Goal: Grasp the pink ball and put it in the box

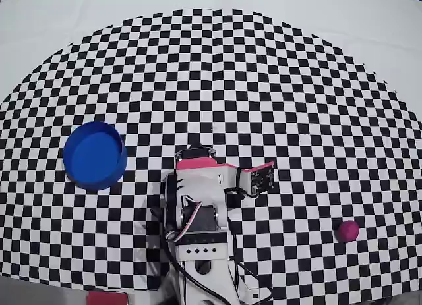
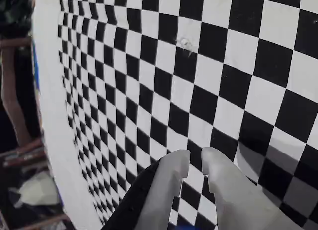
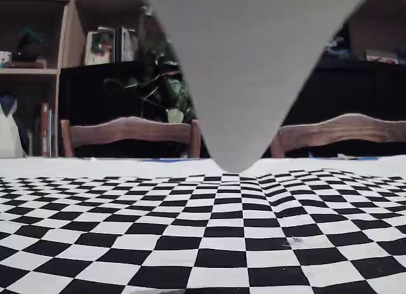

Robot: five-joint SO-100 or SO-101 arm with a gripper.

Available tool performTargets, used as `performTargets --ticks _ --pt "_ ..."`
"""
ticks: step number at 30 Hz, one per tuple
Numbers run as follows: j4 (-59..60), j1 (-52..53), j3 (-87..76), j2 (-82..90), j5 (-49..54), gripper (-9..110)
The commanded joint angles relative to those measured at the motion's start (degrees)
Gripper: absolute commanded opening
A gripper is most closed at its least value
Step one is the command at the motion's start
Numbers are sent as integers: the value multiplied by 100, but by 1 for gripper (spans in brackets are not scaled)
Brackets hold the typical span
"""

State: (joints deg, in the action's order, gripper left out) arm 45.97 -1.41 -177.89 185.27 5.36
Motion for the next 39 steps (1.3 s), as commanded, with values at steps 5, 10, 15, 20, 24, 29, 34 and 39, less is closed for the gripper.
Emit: performTargets --ticks 5,10,15,20,24,29,34,39 --pt "18 44 -44 105 -18 0" --pt "18 44 -44 105 -18 0" --pt "18 44 -44 105 -18 0" --pt "18 44 -44 105 -9 0" --pt "18 44 -44 105 -9 0" --pt "18 44 -44 105 -9 0" --pt "-44 53 -44 105 18 0" --pt "-448 105 -44 -26 44 0"
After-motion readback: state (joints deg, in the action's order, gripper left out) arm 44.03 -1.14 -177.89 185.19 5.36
